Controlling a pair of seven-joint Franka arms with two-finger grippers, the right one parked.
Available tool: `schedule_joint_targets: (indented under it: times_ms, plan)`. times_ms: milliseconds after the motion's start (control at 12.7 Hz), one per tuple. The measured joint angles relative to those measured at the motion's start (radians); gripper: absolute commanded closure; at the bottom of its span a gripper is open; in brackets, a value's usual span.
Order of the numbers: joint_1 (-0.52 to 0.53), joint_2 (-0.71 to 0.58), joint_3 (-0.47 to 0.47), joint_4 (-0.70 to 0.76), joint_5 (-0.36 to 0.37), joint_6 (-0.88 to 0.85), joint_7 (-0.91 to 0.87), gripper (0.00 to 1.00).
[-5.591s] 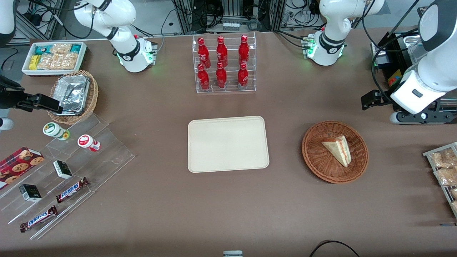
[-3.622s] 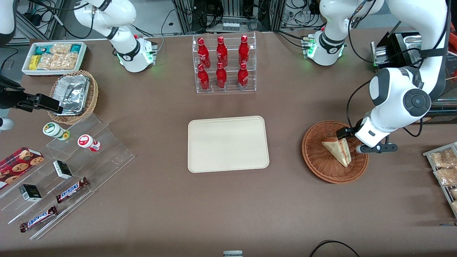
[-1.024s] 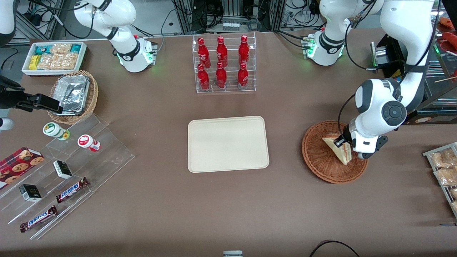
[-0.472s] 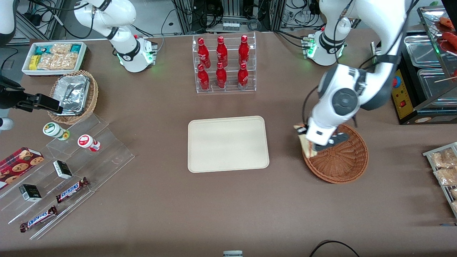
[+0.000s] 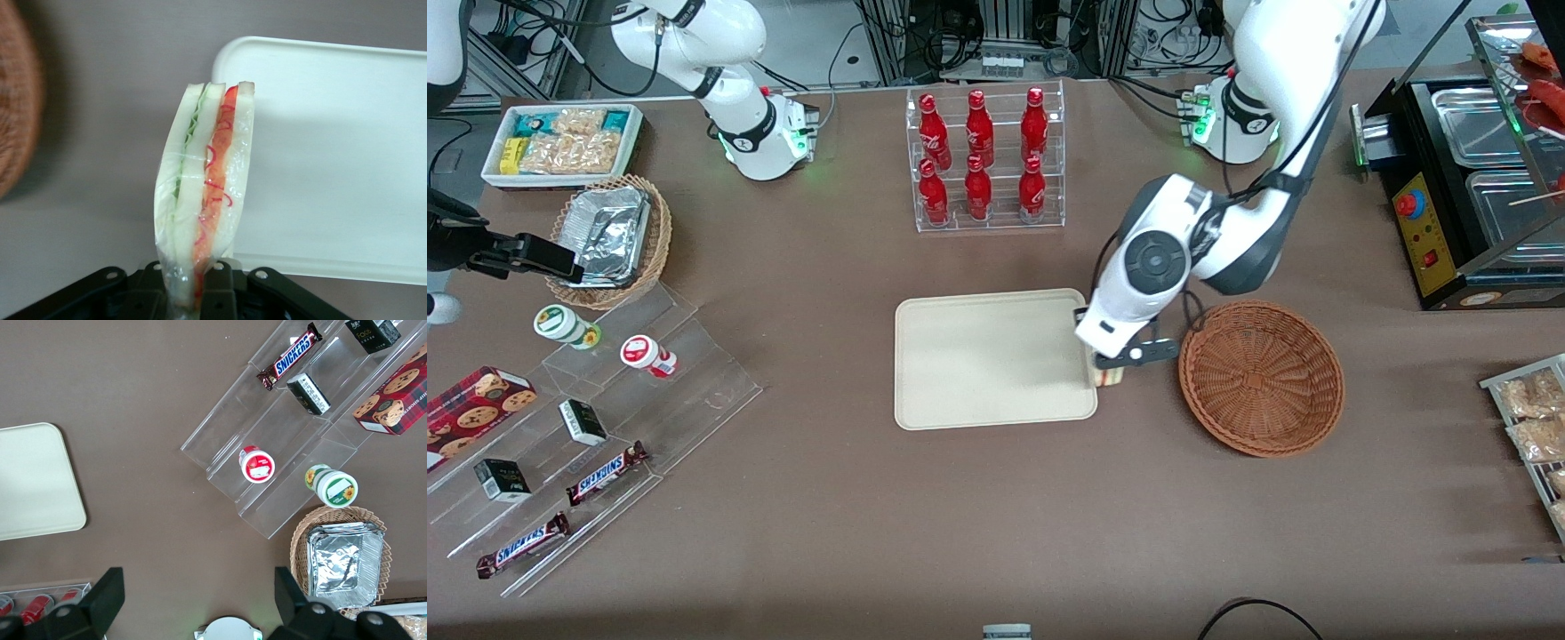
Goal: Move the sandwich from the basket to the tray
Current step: 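Carry the sandwich over the cream tray and lower it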
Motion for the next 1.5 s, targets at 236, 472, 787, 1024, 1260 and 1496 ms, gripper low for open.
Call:
schedule_joint_targets:
  times_ms: [236,472,787,1024,1260,1496]
  plan:
    - [-0.068,0.096,-0.001,0.11,-0.004,0.008,-0.002,1.0]
    - [-0.132,0.166,0.0,0.162,-0.004,0.077,-0.066,1.0]
    - [-0.179,0.244,0.001,0.253,-0.001,0.096,-0.166,1.0]
    - [-0.216,0.287,0.008,0.284,0.036,0.096,-0.229,1.0]
    - [-0.22,0.304,0.011,0.293,0.039,0.096,-0.247,1.0]
    - [-0.22,0.306,0.013,0.296,0.04,0.096,-0.258,1.0]
